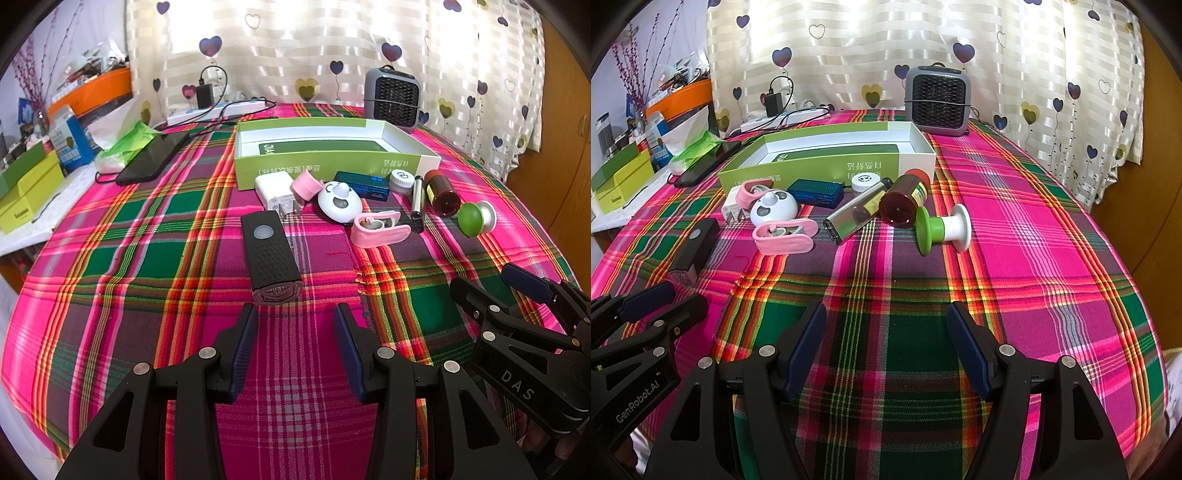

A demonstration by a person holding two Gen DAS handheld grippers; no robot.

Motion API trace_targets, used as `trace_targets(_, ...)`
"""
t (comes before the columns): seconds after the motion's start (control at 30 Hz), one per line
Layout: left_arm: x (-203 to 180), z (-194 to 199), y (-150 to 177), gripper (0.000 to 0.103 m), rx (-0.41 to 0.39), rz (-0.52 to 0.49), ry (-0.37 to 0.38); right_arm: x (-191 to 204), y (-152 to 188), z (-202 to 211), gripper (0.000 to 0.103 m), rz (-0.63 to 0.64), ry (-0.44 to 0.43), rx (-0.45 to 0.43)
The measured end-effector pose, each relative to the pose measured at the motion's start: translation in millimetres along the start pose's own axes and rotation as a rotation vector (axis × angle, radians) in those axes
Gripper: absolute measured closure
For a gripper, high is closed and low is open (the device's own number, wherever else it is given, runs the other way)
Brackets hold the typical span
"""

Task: Organize rigid objects
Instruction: 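Grasp the black power bank with the left tool while the right tool grasps the green-white spool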

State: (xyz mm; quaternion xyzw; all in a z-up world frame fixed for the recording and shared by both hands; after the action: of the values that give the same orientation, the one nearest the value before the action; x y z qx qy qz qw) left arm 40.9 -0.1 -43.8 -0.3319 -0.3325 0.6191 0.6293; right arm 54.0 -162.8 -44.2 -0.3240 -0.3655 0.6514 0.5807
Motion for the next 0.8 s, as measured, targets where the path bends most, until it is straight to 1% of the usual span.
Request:
trace_targets(0.13, 0, 0, 0, 0.062, 0.002, -0.006, 0.006, 2, 1, -1, 0.035, 0.001, -0.001, 0.000)
trace_targets(0.23, -2, -1, -1, 0.062, 0.006, -0.016, 0.026, 3, 3, -1, 0.035, 0.009, -0.012, 0.001)
trace_targets(0.4, -1, 3, -2, 0.062, 0.015, -0.042, 0.071, -1, 0, 2, 0.035, 0.029, -0.058, 0.012)
trace_targets(0.43, -1, 2, -2, 0.062, 0.019, -0.052, 0.085, -3, -1, 3, 0.035, 0.035, -0.078, 0.015)
trace_targets(0.53, 4, 2, -2, 0.062, 0.024, -0.053, 0.115, -8, -1, 3, 0.035, 0.042, -0.110, 0.017)
trace_targets(0.6, 5, 2, -2, 0.062, 0.027, -0.051, 0.119, -18, -1, 1, 0.035, 0.049, -0.089, 0.022)
trace_targets(0.63, 6, 1, -3, 0.062, 0.028, -0.049, 0.124, -24, -3, -2, 0.035, 0.041, -0.079, 0.027)
trace_targets(0.7, 7, 1, -4, 0.062, 0.022, -0.031, 0.134, -35, -7, -5, 0.035, -0.006, -0.092, 0.039)
trace_targets(0.8, 9, -3, -6, 0.060, 0.029, -0.014, 0.145, -38, -13, -11, 0.035, -0.030, -0.094, 0.047)
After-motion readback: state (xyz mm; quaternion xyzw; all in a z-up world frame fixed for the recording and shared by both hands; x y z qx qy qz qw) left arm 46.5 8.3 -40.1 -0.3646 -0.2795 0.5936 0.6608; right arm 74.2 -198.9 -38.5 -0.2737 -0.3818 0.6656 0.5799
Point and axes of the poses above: each gripper's, at about its wrist camera, not at the fingertips, and z roughly against the way its jaws point, x to its left, y to its underside, the point moved 6 cm from there along -z, roughly the way its jaws point, and after that the axes turned 13 degrees about -x, right-handed, at the moved point
